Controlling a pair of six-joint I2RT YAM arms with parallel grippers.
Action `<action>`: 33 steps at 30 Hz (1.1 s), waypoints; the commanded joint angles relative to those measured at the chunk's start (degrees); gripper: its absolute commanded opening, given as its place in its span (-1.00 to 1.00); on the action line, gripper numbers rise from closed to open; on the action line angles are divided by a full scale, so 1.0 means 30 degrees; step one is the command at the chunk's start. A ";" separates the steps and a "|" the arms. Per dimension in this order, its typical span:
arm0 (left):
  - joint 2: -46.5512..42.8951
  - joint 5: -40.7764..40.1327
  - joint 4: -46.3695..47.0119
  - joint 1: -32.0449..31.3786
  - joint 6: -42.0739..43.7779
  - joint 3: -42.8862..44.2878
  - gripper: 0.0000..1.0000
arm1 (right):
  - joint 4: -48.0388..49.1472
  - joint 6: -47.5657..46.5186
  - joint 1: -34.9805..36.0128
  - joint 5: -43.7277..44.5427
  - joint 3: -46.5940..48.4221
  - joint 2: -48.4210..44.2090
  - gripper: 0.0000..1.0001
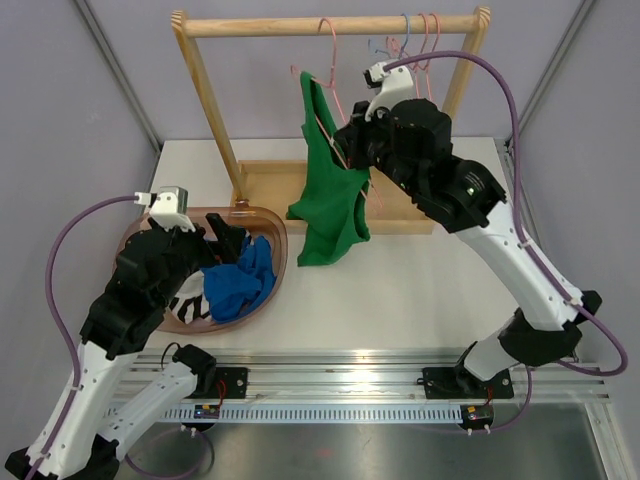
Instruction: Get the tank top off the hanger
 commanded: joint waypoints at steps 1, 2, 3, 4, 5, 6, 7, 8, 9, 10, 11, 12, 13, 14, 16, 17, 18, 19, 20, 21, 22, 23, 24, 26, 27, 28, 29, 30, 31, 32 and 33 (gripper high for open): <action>0.0592 0.2200 0.2369 0.0065 -0.1055 0.1565 0.98 | 0.1410 0.1190 -0.0102 -0.1801 -0.1428 -0.2590 -1.00; 0.0885 0.2465 0.2865 0.0065 -0.1405 0.1828 0.98 | 0.1381 0.1309 -0.0102 -0.2065 -0.2361 -0.3034 -1.00; 0.1149 0.2758 0.3131 0.0007 -0.1583 0.2236 0.98 | 0.1352 0.1484 -0.0102 -0.2561 -0.2835 -0.3444 -1.00; 0.1819 0.3225 0.3394 -0.0022 -0.1730 0.2531 0.98 | 0.1265 0.1776 -0.0102 -0.2798 -0.3274 -0.4348 -1.00; 0.2086 0.3345 0.3977 -0.0139 -0.1876 0.2766 0.98 | 0.1264 0.1953 -0.0102 -0.3003 -0.4178 -0.4792 -1.00; 0.2408 0.3347 0.4215 -0.0459 -0.1907 0.3348 0.98 | 0.1293 0.2100 -0.0102 -0.3469 -0.4622 -0.5260 -1.00; 0.2991 0.3289 0.4478 -0.0694 -0.1878 0.3673 0.98 | 0.1177 0.2304 -0.0102 -0.3677 -0.5032 -0.6164 -1.00; 0.3345 0.3230 0.4887 -0.0957 -0.1588 0.4024 0.98 | 0.1060 0.2423 -0.0102 -0.3940 -0.5646 -0.6579 -1.00; 0.3697 0.3113 0.5036 -0.1569 -0.1353 0.4898 0.98 | 0.0682 0.2569 -0.0102 -0.4407 -0.5913 -0.6989 -1.00; 0.4455 0.3054 0.5183 -0.1952 -0.1060 0.5342 0.98 | 0.0504 0.2860 -0.0102 -0.4701 -0.6350 -0.7690 -1.00; 0.4781 0.3054 0.5358 -0.2304 -0.0361 0.5839 0.98 | 0.0357 0.2979 -0.0102 -0.5023 -0.6587 -0.8074 -1.00; 0.5161 0.2880 0.5418 -0.3033 -0.0006 0.6279 0.98 | 0.0240 0.3125 -0.0102 -0.5520 -0.6821 -0.8425 -1.00; 0.5861 0.2791 0.5448 -0.3446 0.0810 0.7096 0.98 | 0.0093 0.3359 -0.0102 -0.5699 -0.7288 -0.9096 -1.00; 0.6129 0.2645 0.5680 -0.3943 0.1224 0.7423 0.98 | 0.0034 0.3448 -0.0073 -0.5730 -0.7495 -0.9422 -1.00; 0.6686 0.1797 0.6003 -0.5554 0.2131 0.8037 0.98 | -0.0548 0.3566 -0.0102 -0.6228 -0.7789 -1.0153 -1.00; 0.7211 0.1475 0.6295 -0.6082 0.2948 0.8186 0.98 | -0.0843 0.3595 -0.0102 -0.6257 -0.7790 -1.0303 -1.00; 0.7448 0.0920 0.6472 -0.6870 0.3304 0.8333 0.98 | -0.1107 0.3625 -0.0102 -0.6373 -0.7790 -1.0449 -1.00; 0.7653 0.0596 0.6763 -0.7168 0.3830 0.8450 0.98 | -0.1602 0.3654 -0.0102 -0.6432 -0.7790 -1.0741 -1.00; 0.7888 0.0332 0.6969 -0.7432 0.4038 0.8480 0.98 | -0.1752 0.3741 -0.0102 -0.6549 -0.7790 -1.0859 -1.00; 0.8267 -0.0251 0.7145 -0.7870 0.4243 0.8481 0.98 | -0.1928 0.3800 -0.0073 -0.6985 -0.7790 -1.1006 -1.00; 0.8445 -0.0489 0.7350 -0.8048 0.4507 0.8452 0.97 | -0.2045 0.4033 -0.0102 -0.7222 -0.7935 -1.1355 -1.00; 0.8592 -0.0665 0.7700 -0.8224 0.4625 0.8364 0.97 | -0.2018 0.4122 -0.0102 -0.7485 -0.7995 -1.1533 -1.00; 0.8854 -0.0812 0.7936 -0.8458 0.4742 0.8306 0.94 | -0.2017 0.4181 -0.0102 -0.7923 -0.8083 -1.1737 -1.00; 0.8974 -0.0930 0.8724 -0.8635 0.4919 0.7956 0.91 | -0.2134 0.4386 -0.0102 -0.8305 -0.8317 -1.2178 -1.00; 0.9061 -0.0844 0.8961 -0.8752 0.4948 0.7866 0.89 | -0.2164 0.4416 -0.0102 -0.8482 -0.8405 -1.2324 -1.00; 0.9236 -0.0756 0.9254 -0.8782 0.5007 0.7837 0.79 | -0.2193 0.4474 -0.0102 -0.8658 -0.8522 -1.2558 -1.00; 0.9383 -0.0726 0.9373 -0.8811 0.5007 0.7836 0.73 | -0.2251 0.4504 -0.0102 -0.8805 -0.8581 -1.2618 -1.00; 0.9616 -0.0552 0.9432 -0.8841 0.5007 0.7894 0.66 | -0.2223 0.4533 -0.0102 -0.9125 -0.8697 -1.2705 -1.00; 0.9792 -0.0492 0.9519 -0.8870 0.5007 0.7982 0.61 | -0.2251 0.4504 -0.0102 -0.9244 -0.8757 -1.2793 -1.00; 0.9939 -0.0491 0.9520 -0.8928 0.5007 0.8070 0.54 | -0.2223 0.4504 -0.0102 -0.9274 -0.8786 -1.2852 -1.00; 1.0057 -0.0491 0.9462 -0.8987 0.5007 0.8187 0.47 | -0.2222 0.4475 -0.0102 -0.9217 -0.8845 -1.2911 -1.00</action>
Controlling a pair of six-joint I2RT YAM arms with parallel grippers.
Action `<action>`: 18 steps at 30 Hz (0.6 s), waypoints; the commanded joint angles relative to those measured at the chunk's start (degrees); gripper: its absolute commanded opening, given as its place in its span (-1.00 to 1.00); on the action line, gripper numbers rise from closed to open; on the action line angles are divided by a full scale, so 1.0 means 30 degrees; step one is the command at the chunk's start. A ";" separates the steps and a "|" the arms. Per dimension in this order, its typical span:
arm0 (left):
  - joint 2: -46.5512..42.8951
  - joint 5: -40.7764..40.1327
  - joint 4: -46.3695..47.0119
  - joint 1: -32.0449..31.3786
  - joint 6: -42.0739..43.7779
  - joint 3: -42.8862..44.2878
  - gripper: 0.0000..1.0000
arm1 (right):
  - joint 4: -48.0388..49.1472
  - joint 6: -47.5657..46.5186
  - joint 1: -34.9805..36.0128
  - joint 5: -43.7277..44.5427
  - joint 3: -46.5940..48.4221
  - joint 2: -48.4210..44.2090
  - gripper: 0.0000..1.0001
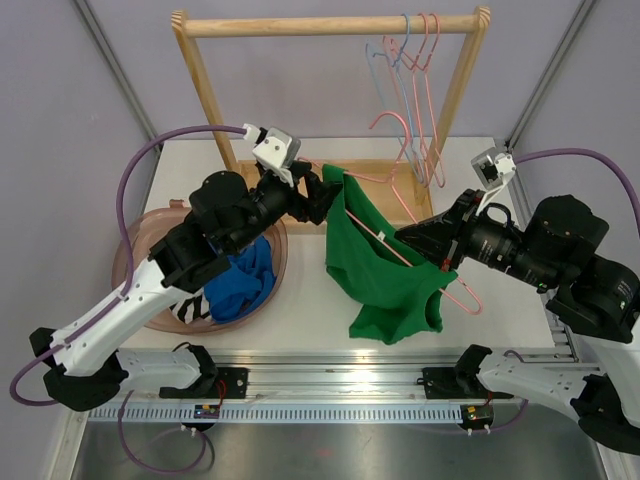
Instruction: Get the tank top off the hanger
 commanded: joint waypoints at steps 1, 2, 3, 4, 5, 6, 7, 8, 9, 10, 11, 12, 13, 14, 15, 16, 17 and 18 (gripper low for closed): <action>0.0476 -0.0397 0.1586 -0.0237 0.0519 0.0632 0.38 | 0.1012 0.0169 -0.0066 -0.0911 -0.0015 -0.0423 -1.00; 0.0623 -0.0484 0.1498 -0.0267 0.0491 0.0634 0.19 | 0.0983 0.0168 -0.0066 -0.0794 -0.0015 -0.0482 -1.00; 0.0741 -0.0688 0.1469 -0.0325 0.0519 0.0692 0.04 | 0.0954 0.0110 -0.0066 -0.0706 -0.0015 -0.0570 -1.00; 0.0771 -0.0806 0.1381 -0.0354 0.0520 0.0692 -0.08 | 0.0954 0.0081 -0.0066 -0.0676 -0.0015 -0.0600 -1.00; 0.0800 -0.0894 0.1380 -0.0384 0.0491 0.0663 -0.28 | 0.0925 0.0051 -0.0066 -0.0473 -0.0015 -0.0629 -1.00; 0.0771 -0.1011 0.1322 -0.0384 0.0490 0.0663 -0.36 | 0.0866 -0.0065 -0.0066 -0.0326 -0.0015 -0.0658 -1.00; 0.0742 -0.1070 0.1293 -0.0413 0.0461 0.0547 -0.41 | 0.0808 -0.0124 -0.0066 -0.0150 -0.0044 -0.0659 -1.00; 0.0626 -0.1186 0.1264 -0.0413 0.0432 0.0488 -0.58 | 0.0749 -0.0212 -0.0066 0.0171 -0.0073 -0.0659 -1.00; 0.0596 -0.1449 0.1292 -0.0413 0.0403 0.0458 -0.65 | 0.0662 -0.0357 -0.0066 0.0261 -0.0132 -0.0601 -1.00; 0.0566 -0.1683 0.1206 -0.0413 0.0345 0.0400 -0.72 | 0.0603 -0.0417 -0.0037 0.0349 -0.0248 -0.0600 -1.00; 0.0537 -0.2034 0.1147 -0.0413 0.0286 0.0399 -0.94 | 0.0544 -0.0534 -0.0065 0.0437 -0.0336 -0.0600 -1.00; 0.0508 -0.3052 0.1001 -0.0413 0.0169 0.0370 -1.00 | 0.0428 -0.0883 -0.0066 0.0467 -0.0482 -0.0600 -1.00; 0.0508 -0.3701 0.0739 -0.0413 -0.0035 0.0399 -1.00 | 0.0368 -0.1089 -0.0066 0.0496 -0.0745 -0.0658 -1.00; 0.0479 -0.5070 0.0591 -0.0413 -0.0153 0.0312 -1.00 | 0.0223 -0.1236 -0.0037 0.0670 -0.0893 -0.0688 -1.00; 0.0333 -0.5780 0.0386 -0.0413 -0.0473 0.0224 -1.00 | 0.0018 -0.1528 -0.0065 0.0672 -0.1242 -0.0862 -1.00; 0.0303 -0.6512 0.0297 -0.0413 -0.0621 0.0108 -1.00 | -0.0042 -0.1705 -0.0066 0.0614 -0.1478 -0.1009 -1.00; 0.0186 -0.7999 0.0151 -0.0384 -0.0768 -0.0039 -1.00 | -0.0013 -0.1794 -0.0066 0.0497 -0.1741 -0.1155 -1.00; 0.0069 -0.8652 -0.0053 -0.0355 -0.1001 -0.0098 -1.00 | 0.0161 -0.1911 -0.0037 0.0380 -0.2237 -0.1592 -1.00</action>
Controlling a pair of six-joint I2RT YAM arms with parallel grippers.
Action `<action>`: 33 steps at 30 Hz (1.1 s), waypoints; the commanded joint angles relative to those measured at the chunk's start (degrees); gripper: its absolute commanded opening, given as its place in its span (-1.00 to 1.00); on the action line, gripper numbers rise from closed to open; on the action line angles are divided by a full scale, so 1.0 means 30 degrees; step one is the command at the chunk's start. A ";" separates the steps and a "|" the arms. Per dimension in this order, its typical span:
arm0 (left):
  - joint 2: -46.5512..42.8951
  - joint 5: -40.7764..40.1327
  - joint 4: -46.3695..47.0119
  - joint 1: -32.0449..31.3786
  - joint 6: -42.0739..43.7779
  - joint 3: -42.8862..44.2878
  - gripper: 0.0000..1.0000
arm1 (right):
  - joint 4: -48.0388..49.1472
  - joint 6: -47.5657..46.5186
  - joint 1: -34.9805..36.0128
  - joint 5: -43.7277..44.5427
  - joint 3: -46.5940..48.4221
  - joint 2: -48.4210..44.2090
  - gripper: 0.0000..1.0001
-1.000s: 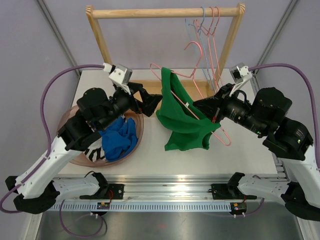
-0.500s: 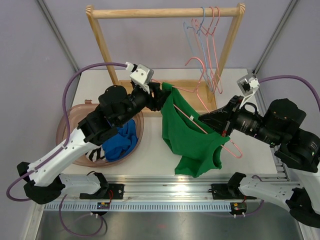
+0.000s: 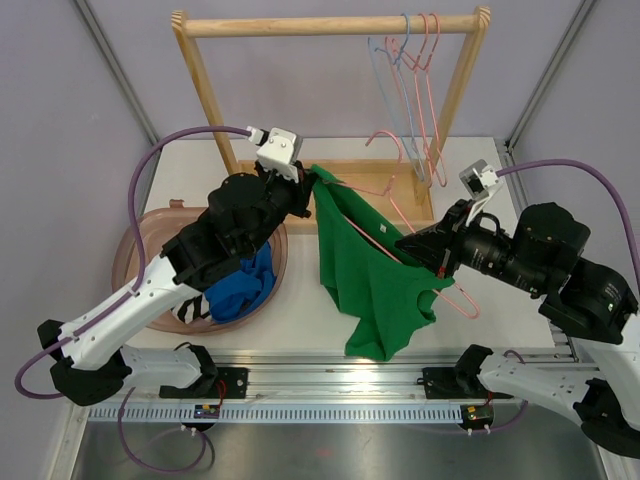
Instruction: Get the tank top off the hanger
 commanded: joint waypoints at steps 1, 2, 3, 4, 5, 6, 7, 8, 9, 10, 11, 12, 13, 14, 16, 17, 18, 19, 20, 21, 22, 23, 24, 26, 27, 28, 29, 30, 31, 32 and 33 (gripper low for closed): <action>-0.0712 -0.4976 -0.0125 0.0184 -0.1198 -0.0033 -1.00 | 0.0571 -0.0964 -0.0065 -0.0101 -0.0900 -0.0998 -1.00; -0.0740 -0.5475 -0.0479 0.0388 -0.1522 0.0025 -1.00 | 0.0629 -0.1052 -0.0066 -0.0422 -0.1105 -0.1232 -1.00; -0.0770 -0.6292 -0.0859 0.0564 -0.1873 0.0142 -1.00 | 0.0688 -0.1227 -0.0066 -0.0657 -0.1368 -0.1611 -1.00; -0.0886 -0.6533 -0.1559 0.0798 -0.2747 0.0143 -1.00 | 0.0659 -0.1258 -0.0066 -0.0804 -0.1487 -0.1847 -1.00; -0.0974 -0.6419 -0.1856 0.1438 -0.3191 0.0085 -1.00 | 0.0572 -0.1316 -0.0066 -0.1125 -0.1575 -0.2052 -1.00; -0.1120 -0.6273 -0.2120 0.1821 -0.3659 -0.0090 -1.00 | 0.0600 -0.1548 -0.0066 -0.1360 -0.1750 -0.2461 -1.00; -0.1383 -0.6010 -0.2703 0.2231 -0.4563 -0.0179 -1.00 | 0.0600 -0.1667 -0.0066 -0.1768 -0.1868 -0.2697 -1.00; -0.1501 -0.5776 -0.2883 0.2990 -0.4920 -0.0266 -1.00 | 0.0658 -0.1755 -0.0066 -0.2005 -0.1985 -0.2960 -1.00; -0.1589 -0.5425 -0.3523 0.3316 -0.5678 -0.0296 -1.00 | 0.1065 -0.1930 -0.0066 -0.2239 -0.2392 -0.3601 -1.00; -0.1590 -0.5190 -0.3790 0.3667 -0.5917 -0.0297 -1.00 | 0.1301 -0.1932 -0.0066 -0.2415 -0.2599 -0.3984 -1.00; -0.1532 -0.5042 -0.4112 0.4135 -0.6210 -0.0268 -1.00 | 0.1535 -0.1932 -0.0066 -0.2533 -0.2775 -0.4336 -1.00; -0.1474 -0.4780 -0.4463 0.4343 -0.6503 -0.0238 -1.00 | 0.1886 -0.2019 -0.0066 -0.2534 -0.3038 -0.4920 -1.00; -0.1386 -0.4603 -0.4960 0.4548 -0.6970 -0.0151 -1.00 | 0.2005 -0.2107 -0.0066 -0.2534 -0.3157 -0.5158 -1.00; -0.1240 -0.4050 -0.5255 0.4956 -0.7235 -0.0092 -1.00 | 0.2354 -0.2194 -0.0095 -0.2534 -0.3274 -0.5392 -1.00; -0.1151 -0.3054 -0.5405 0.5223 -0.7502 -0.0149 -1.00 | 0.2999 -0.2633 -0.0037 -0.2622 -0.3829 -0.5833 -1.00; -0.1325 -0.1424 -0.5201 0.5224 -0.7415 -0.0295 -1.00 | 0.4163 -0.2751 -0.0065 -0.2477 -0.4122 -0.5950 -1.00; -0.1559 -0.0161 -0.3981 0.5224 -0.6921 -0.0645 -1.00 | 0.5044 -0.2810 -0.0066 -0.2186 -0.4995 -0.6270 -1.00; -0.1822 0.1476 -0.3012 0.5224 -0.6713 -0.1170 -1.00 | 0.6097 -0.2869 -0.0066 -0.1864 -0.5584 -0.6447 -1.00; -0.2289 0.4712 -0.1929 0.5224 -0.6624 -0.2568 -1.00 | 0.7297 -0.2927 -0.0066 -0.1715 -0.6315 -0.6652 -1.00; -0.2960 0.6136 -0.0033 0.5195 -0.6855 -0.3220 -1.00 | 1.0093 -0.3247 -0.0066 -0.1743 -0.7888 -0.7060 -1.00; -0.3286 0.7659 0.0856 0.5107 -0.6886 -0.3806 -1.00 | 1.1630 -0.3308 -0.0066 -0.1540 -0.8687 -0.7267 -1.00; -0.3492 1.0342 0.1648 0.4962 -0.6915 -0.4914 -1.00 | 1.4690 -0.3309 -0.0066 -0.1422 -0.9449 -0.7385 -1.00; -0.3698 1.1181 0.2294 0.4699 -0.6916 -0.5332 -1.00 | 1.6171 -0.3367 -0.0066 -0.1247 -1.0704 -0.7387 -1.00; -0.4138 1.2791 0.3586 0.3388 -0.6187 -0.6123 -1.00 | 2.0059 -0.3367 -0.0066 -0.0661 -1.1679 -0.7125 -1.00; -0.4284 1.2946 0.3909 0.2827 -0.5371 -0.6765 -1.00 | 2.1069 -0.3483 -0.0066 -0.0514 -1.2321 -0.6659 -1.00; -0.4489 1.3005 0.3970 0.2241 -0.4957 -0.7032 -1.00 | 2.2007 -0.3571 -0.0066 -0.0281 -1.2560 -0.6393 -1.00; -0.4549 1.3586 0.4058 0.1249 -0.4576 -0.7267 -1.00 | 2.3582 -0.3572 -0.0066 -0.0133 -1.2736 -0.6071 -1.00; -0.4665 1.4056 0.4407 0.0862 -0.4050 -0.7936 -1.00 | 2.4294 -0.3630 -0.0066 0.0013 -1.3086 -0.5430 -1.00; -0.4724 1.4641 0.4671 0.0569 -0.3929 -0.8262 -1.00 | 2.5026 -0.3660 -0.0037 0.0073 -1.3264 -0.5134 -1.00; -0.4899 1.5807 0.4877 0.0160 -0.3812 -0.8671 -1.00 | 2.6774 -0.3747 -0.0065 0.0392 -1.3526 -0.4812 -1.00; -0.4959 1.6254 0.5401 0.0010 -0.3723 -0.9024 -1.00 | 2.7749 -0.3661 -0.0066 0.0627 -1.4167 -0.4257 -1.00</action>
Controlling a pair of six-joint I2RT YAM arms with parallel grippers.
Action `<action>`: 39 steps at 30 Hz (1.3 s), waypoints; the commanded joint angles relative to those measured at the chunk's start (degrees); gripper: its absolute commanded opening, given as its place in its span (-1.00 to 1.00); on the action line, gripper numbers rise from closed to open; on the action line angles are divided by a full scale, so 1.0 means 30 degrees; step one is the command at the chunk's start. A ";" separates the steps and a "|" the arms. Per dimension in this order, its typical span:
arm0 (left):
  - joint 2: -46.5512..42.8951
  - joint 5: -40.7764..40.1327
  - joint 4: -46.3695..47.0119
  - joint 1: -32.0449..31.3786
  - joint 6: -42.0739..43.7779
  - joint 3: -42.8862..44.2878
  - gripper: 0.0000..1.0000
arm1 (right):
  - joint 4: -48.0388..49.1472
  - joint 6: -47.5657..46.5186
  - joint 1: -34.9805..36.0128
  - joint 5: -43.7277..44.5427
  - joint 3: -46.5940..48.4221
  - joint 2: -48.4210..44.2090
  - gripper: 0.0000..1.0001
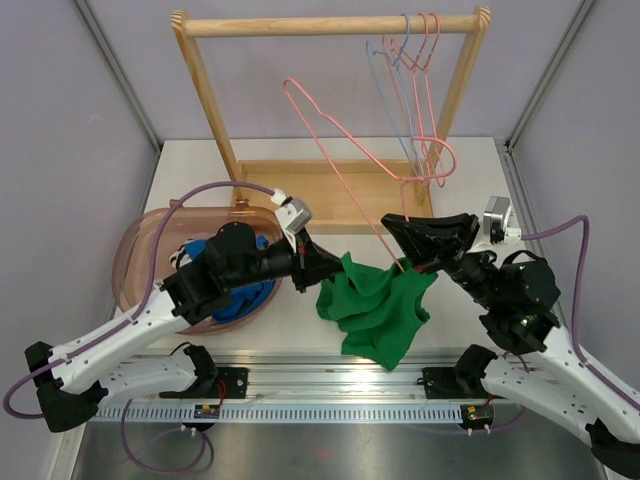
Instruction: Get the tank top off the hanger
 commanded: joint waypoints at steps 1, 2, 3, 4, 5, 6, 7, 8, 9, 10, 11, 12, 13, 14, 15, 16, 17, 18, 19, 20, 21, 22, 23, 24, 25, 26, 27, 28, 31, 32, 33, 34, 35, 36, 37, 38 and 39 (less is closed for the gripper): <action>-0.0733 0.3675 0.2994 -0.0719 0.1305 -0.1577 -1.00 | 0.8236 -0.0360 -0.0051 0.1669 -0.0963 0.1065 -1.00; -0.0908 0.4025 0.3083 -0.0894 0.1334 -0.1904 -1.00 | 1.0275 -0.0330 -0.0051 0.1877 -0.1314 0.1300 -1.00; -0.0910 0.4231 0.3112 -0.0954 0.1508 -0.2198 -1.00 | 1.1282 -0.0417 -0.0051 0.2053 -0.2014 0.1709 -1.00; -0.0997 0.4117 0.3055 -0.1042 0.1510 -0.2694 -1.00 | 1.1988 -0.0418 -0.0051 0.2548 -0.2253 0.1887 -1.00; -0.1027 0.3333 0.2938 -0.1072 0.1510 -0.2902 -1.00 | 1.2749 -0.0447 -0.0051 0.2930 -0.2400 0.2004 -1.00; -0.1027 0.2890 0.2589 -0.1101 0.1481 -0.3136 -1.00 | 1.3163 -0.0592 -0.0051 0.3282 -0.2750 0.2151 -1.00; -0.1056 0.2219 0.2295 -0.1130 0.1481 -0.3312 -1.00 | 1.3312 -0.0594 -0.0051 0.4039 -0.2869 0.2152 -1.00; -0.0970 0.0240 0.1915 -0.1160 0.1423 -0.3517 -1.00 | 1.2095 -0.0507 -0.0051 0.4540 -0.2813 0.2152 -1.00; -0.0940 -0.0882 0.0984 -0.1160 0.1277 -0.3577 -1.00 | 1.0691 -0.0332 -0.0051 0.5038 -0.2116 0.2007 -1.00; -0.0823 -0.2083 0.0452 -0.1160 0.1131 -0.3578 -1.00 | 0.8966 -0.0330 -0.0051 0.5797 -0.1529 0.1919 -1.00; -0.0793 -0.4212 -0.0075 -0.1131 0.0955 -0.3607 -1.00 | 0.5178 -0.0330 -0.0051 0.6182 -0.0827 0.1918 -1.00; -0.0677 -0.4726 -0.0893 -0.1160 0.0750 -0.3607 -1.00 | 0.3516 -0.0185 -0.0051 0.6708 0.0543 0.2150 -1.00; -0.0676 -0.5399 -0.1191 -0.1160 0.0690 -0.3636 -0.91 | 0.2020 -0.0010 -0.0051 0.7786 0.1137 0.2297 -1.00; -0.0705 -0.5985 -0.1397 -0.1160 0.0603 -0.3694 -0.75 | -0.0170 0.0253 -0.0051 0.8232 0.2042 0.2676 -1.00; -0.0821 -0.6165 -0.1660 -0.1160 0.0399 -0.3753 -0.57 | -0.0859 0.0314 -0.0051 0.8556 0.2283 0.2795 -1.00; -0.0967 -0.6225 -0.1779 -0.1160 0.0368 -0.3812 -0.37 | -0.1330 0.0343 -0.0051 0.9197 0.2518 0.2971 -1.00; -0.1056 -0.6226 -0.1867 -0.1160 0.0367 -0.3841 -0.02 | -0.2205 0.0489 -0.0051 0.9580 0.2781 0.3378 -1.00; -0.1202 -0.6255 -0.2071 -0.1160 0.0309 -0.3783 0.19 | -0.2591 0.0490 -0.0051 0.9990 0.3393 0.3673 -1.00; -0.1464 -0.6284 -0.2247 -0.1189 0.0309 -0.3696 0.45 | -0.3059 0.0432 -0.0051 1.0777 0.3805 0.3937 -1.00; -0.1641 -0.6487 -0.2452 -0.1189 0.0280 -0.3579 0.55 | -0.4369 0.0461 -0.0051 1.1249 0.5114 0.4809 -1.00; -0.1759 -0.6634 -0.2976 -0.1189 0.0221 -0.3317 0.63 | -0.5513 0.0432 -0.0051 1.1660 0.5968 0.5340 -1.00; -0.2079 -0.6810 -0.3271 -0.1218 0.0221 -0.3140 0.75 | -0.6394 0.0287 -0.0080 1.1925 0.6876 0.5954 -1.00; -0.2227 -0.7247 -0.3912 -0.1247 0.0221 -0.2993 0.78 | -0.7998 -0.0092 -0.0080 1.2015 0.8741 0.7179 -1.00; -0.2432 -0.7425 -0.4237 -0.1248 0.0192 -0.2876 0.83 | -0.8595 -0.0096 -0.0109 1.2219 0.9543 0.7771 -1.00; -0.2608 -0.7630 -0.4560 -0.1277 0.0192 -0.2556 0.87 | -0.8978 -0.0183 -0.0487 1.1960 1.0247 0.8328 -1.00; -0.3015 -0.7980 -0.5114 -0.1277 0.0192 -0.2465 0.98 | -0.9503 -0.0126 -0.0723 1.1609 1.1472 0.9291 -1.00; -0.3193 -0.8187 -0.5381 -0.1277 0.0076 -0.2319 0.98 | -0.9741 0.0049 -0.1131 1.1200 1.2094 0.9707 -1.00; -0.3369 -0.8363 -0.5644 -0.1306 -0.0013 -0.2231 0.98 | -1.0091 0.0254 -0.1918 1.0151 1.2738 1.0175 -1.00; -0.3927 -0.9386 -0.7485 -0.1306 -0.0656 -0.1442 0.98 | -1.1264 0.0783 -0.3181 0.8595 1.5693 1.2514 -1.00; -0.3928 -0.9622 -0.7870 -0.1306 -0.0658 -0.1265 0.98 | -1.1412 0.0725 -0.3360 0.8356 1.6197 1.2958 -1.00; -0.4131 -0.9827 -0.8193 -0.1306 -0.0832 -0.1147 0.98 | -1.1471 0.0638 -0.3478 0.8209 1.6666 1.3369 -1.00; -0.4278 -1.0061 -0.8457 -0.1306 -0.0863 -0.1059 0.98 | -1.1501 0.0521 -0.3624 0.8004 1.7163 1.3779 -1.00; -0.4424 -1.0296 -0.8837 -0.1306 -0.0863 -0.1000 0.98 | -1.1878 0.0316 -0.3886 0.7857 1.8329 1.4682 -1.00; -0.4774 -1.0414 -0.8927 -0.1277 -0.0863 -0.1029 0.98 | -1.2172 0.0343 -0.4208 0.7740 1.8978 1.5184 -1.00; -0.4922 -1.0473 -0.9015 -0.1306 -0.0863 -0.1058 0.98 | -1.2784 0.0373 -0.4472 0.7507 1.9594 1.5653 -1.00; -0.5098 -1.0532 -0.9132 -0.1306 -0.0892 -0.1058 0.98 | -1.3022 0.0518 -0.4707 0.7359 2.0615 1.6499 -1.00; -0.5216 -1.0503 -0.9162 -0.1306 -0.0950 -0.1058 0.98 | -1.3227 0.0635 -0.5260 0.7213 2.1060 1.6885 -1.00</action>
